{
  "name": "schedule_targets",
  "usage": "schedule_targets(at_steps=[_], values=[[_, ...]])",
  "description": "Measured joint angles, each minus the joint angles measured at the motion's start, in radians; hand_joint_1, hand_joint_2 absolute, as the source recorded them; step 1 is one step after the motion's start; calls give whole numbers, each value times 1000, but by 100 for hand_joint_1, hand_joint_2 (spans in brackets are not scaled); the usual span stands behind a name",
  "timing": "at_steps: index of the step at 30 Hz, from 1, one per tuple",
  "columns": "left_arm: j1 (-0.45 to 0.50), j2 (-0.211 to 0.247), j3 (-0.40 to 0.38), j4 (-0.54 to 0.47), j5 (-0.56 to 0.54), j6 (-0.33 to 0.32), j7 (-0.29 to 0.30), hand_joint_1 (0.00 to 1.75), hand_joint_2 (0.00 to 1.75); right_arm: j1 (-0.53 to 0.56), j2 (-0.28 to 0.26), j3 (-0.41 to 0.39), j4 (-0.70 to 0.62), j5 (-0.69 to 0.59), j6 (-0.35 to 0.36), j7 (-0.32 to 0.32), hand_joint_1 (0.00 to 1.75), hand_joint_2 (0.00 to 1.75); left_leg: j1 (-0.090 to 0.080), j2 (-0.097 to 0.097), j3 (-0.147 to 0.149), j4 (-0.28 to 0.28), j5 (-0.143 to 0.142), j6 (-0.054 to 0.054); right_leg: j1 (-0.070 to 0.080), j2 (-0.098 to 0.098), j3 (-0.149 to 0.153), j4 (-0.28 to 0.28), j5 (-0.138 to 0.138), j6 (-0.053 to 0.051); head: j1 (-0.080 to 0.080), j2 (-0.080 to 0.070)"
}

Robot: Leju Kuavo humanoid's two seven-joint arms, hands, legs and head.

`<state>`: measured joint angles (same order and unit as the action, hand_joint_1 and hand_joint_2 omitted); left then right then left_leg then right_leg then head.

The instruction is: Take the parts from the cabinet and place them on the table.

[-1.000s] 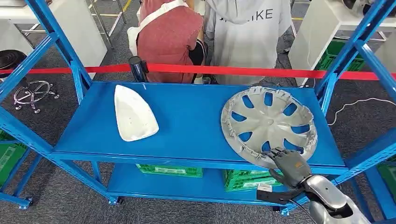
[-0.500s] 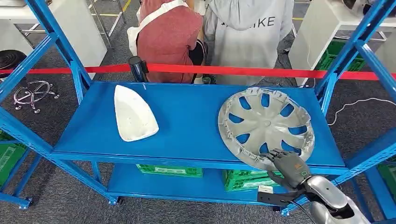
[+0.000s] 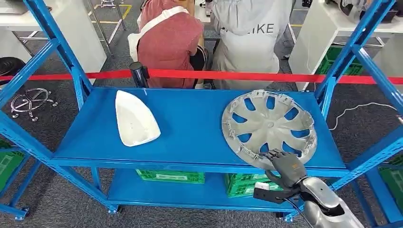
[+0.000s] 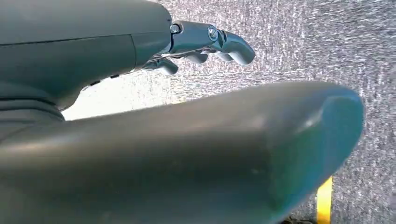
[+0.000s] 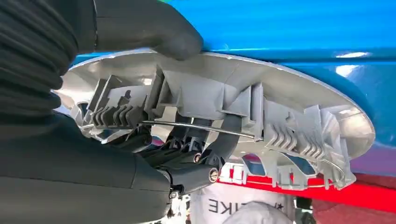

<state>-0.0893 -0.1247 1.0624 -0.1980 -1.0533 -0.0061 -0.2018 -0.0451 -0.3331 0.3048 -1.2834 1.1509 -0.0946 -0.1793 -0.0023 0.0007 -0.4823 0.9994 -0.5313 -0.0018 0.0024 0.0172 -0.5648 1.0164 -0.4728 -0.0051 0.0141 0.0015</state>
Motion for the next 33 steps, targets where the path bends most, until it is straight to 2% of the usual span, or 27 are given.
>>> schedule_targets(at_steps=[5, 7, 9, 10, 12, 17, 18, 21, 25, 30, 31, 33], values=[[-1, -1, 0, 0, -3, 0, 4, 0, 0, -14, 19, 3, 41, -24, -2, -11, 175, 175, 4, 5, 25, 0, -10, -2, 3, 5, 24, -1, -6, -2, 0, 0], [-3, -2, 0, 0, -10, 3, -6, 0, 0, -14, 24, 2, 45, -83, -2, -38, 175, 175, 5, 8, 32, 0, -16, -1, 4, 8, 31, -2, -17, -2, 0, 0], [-7, -3, 0, 0, -13, 5, -22, 0, 0, -6, 25, -1, 33, -143, 5, -59, 175, 175, 5, 7, 38, 0, -19, 0, 3, 7, 37, -2, -16, -1, 0, 0], [-11, -3, 0, -1, -15, 8, -29, 0, 175, -4, 25, -2, 25, -165, 10, -66, 175, 175, 5, 7, 36, 0, -19, 0, 2, 7, 35, -2, -13, 1, 0, 0], [-21, -3, 0, -2, -15, 10, -44, 0, 175, 4, 26, -7, -3, -254, 32, -102, 175, 175, 5, 7, 30, 1, -16, -1, 1, 7, 30, -2, -9, -1, 0, 0], [-22, -5, 0, -1, -20, 10, -69, 0, 175, 74, 71, -24, -78, -634, 156, -308, 175, 175, 6, 5, 27, -2, -18, -3, 3, 6, 27, -1, -13, -4, 0, 0], [-19, -5, 0, -1, -21, 10, -71, 0, 0, 84, 89, -29, -93, -689, 184, -327, 175, 175, 6, 5, 27, -3, -18, -3, 3, 6, 25, -1, -15, -4, 0, 0], [-15, -5, 0, -1, -28, 12, -77, 0, 0, 113, 136, -34, -141, -829, 284, -375, 175, 175, 6, 2, 21, -5, -18, -4, 2, 2, 20, -1, -16, -5, 0, 0], [-13, -4, 0, 0, -31, 18, -98, 0, 0, 119, 179, -41, -183, -914, 351, -407, 175, 175, 6, 0, 18, -6, -17, -5, 2, 1, 17, -1, -16, -5, 0, 0], [-19, -3, 0, -1, -45, 24, -109, 0, 0, 140, 208, -61, -243, -909, 362, -404, 175, 175, 6, -1, 16, -6, -17, -5, 2, 0, 15, -1, -16, -5, 0, 0], [-21, -3, 0, -1, -48, 24, -109, 0, 0, 141, 213, -64, -251, -898, 356, -398, 0, 175, 5, -1, 16, -6, -17, -5, 2, 0, 15, -1, -16, -5, 0, 0], [-25, -3, -1, -1, -51, 25, -109, 0, 0, 142, 223, -72, -263, -865, 339, -383, 0, 175, 5, -1, 16, -6, -17, -5, 2, 0, 15, -1, -16, -5, 0, 0]])
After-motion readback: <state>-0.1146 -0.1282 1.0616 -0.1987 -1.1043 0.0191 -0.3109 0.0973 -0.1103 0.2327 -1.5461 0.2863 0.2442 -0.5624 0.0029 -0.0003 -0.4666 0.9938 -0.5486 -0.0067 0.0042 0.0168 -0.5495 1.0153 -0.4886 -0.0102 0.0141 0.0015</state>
